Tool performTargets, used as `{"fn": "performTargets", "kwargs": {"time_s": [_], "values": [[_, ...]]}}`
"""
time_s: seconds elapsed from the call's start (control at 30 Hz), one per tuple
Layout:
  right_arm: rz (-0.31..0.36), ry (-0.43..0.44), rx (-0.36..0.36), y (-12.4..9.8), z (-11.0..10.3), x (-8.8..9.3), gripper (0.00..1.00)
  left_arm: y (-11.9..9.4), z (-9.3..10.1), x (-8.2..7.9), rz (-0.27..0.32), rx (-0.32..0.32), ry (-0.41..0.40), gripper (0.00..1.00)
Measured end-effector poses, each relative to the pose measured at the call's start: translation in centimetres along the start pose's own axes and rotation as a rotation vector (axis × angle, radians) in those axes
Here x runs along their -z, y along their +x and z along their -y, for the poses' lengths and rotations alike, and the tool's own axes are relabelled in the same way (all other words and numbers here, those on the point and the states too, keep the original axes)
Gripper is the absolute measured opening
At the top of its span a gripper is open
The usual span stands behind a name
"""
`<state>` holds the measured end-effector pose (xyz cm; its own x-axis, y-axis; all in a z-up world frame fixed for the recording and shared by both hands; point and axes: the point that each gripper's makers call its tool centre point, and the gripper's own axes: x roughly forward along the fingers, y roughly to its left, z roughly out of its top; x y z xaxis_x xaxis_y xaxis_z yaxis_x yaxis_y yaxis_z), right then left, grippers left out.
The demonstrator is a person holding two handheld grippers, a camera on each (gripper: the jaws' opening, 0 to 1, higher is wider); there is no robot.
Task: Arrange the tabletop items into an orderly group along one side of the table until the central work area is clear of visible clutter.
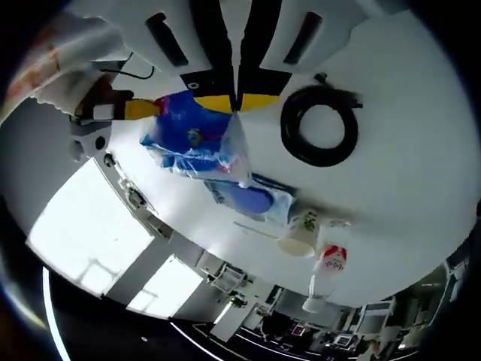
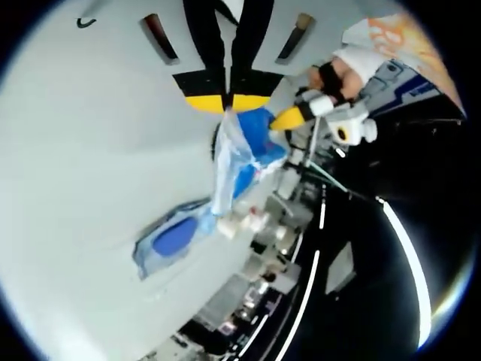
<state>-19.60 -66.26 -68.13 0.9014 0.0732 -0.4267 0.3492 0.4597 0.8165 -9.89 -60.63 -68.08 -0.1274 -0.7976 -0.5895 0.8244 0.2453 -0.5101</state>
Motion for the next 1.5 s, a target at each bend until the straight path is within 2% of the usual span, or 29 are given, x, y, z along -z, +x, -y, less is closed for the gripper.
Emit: {"fn": "performTargets", "kwargs": {"time_s": [0.1, 0.2, 0.37, 0.53, 0.6, 0.67, 0.87, 1.07, 1.23, 1.5], "values": [[0.026, -0.006, 0.027, -0.9, 1.1, -0.9, 0.00, 1.1, 1.1, 0.8, -0.060, 0.046, 0.053, 0.00], [0.046, 0.003, 0.040, -1.8, 2.0, -1.9, 0.00, 2.6, 1.8, 0.9, -0.092, 0.077, 0.051, 0.00], [0.064, -0.017, 0.073, -3.3, 3.4, -3.8, 0.00, 5.0, 3.6, -0.3, -0.107, 0.121, 0.112, 0.00], [0.102, -0.015, 0.110, -4.4, 5.0, -5.5, 0.00, 7.5, 4.9, -1.7, -0.139, 0.146, 0.114, 0.00], [0.115, -0.012, 0.116, -4.7, 5.3, -6.2, 0.00, 8.3, 5.5, -2.2, -0.155, 0.157, 0.188, 0.00], [0.128, -0.009, 0.128, -5.2, 6.0, -7.0, 0.00, 9.1, 6.3, -2.7, -0.168, 0.172, 0.206, 0.00], [0.147, -0.027, 0.162, -6.4, 8.0, -9.8, 0.00, 11.6, 7.8, -3.9, -0.187, 0.193, 0.193, 0.00], [0.157, -0.048, 0.195, -7.1, 10.2, -12.8, 0.00, 14.3, 9.4, -4.4, -0.228, 0.207, 0.227, 0.00], [0.162, -0.042, 0.217, -7.3, 11.6, -14.2, 0.00, 16.3, 10.1, -5.2, -0.244, 0.207, 0.259, 0.00], [0.151, -0.044, 0.244, -6.9, 14.3, -16.4, 0.00, 19.3, 10.4, -5.9, -0.303, 0.200, 0.292, 0.00]]}}
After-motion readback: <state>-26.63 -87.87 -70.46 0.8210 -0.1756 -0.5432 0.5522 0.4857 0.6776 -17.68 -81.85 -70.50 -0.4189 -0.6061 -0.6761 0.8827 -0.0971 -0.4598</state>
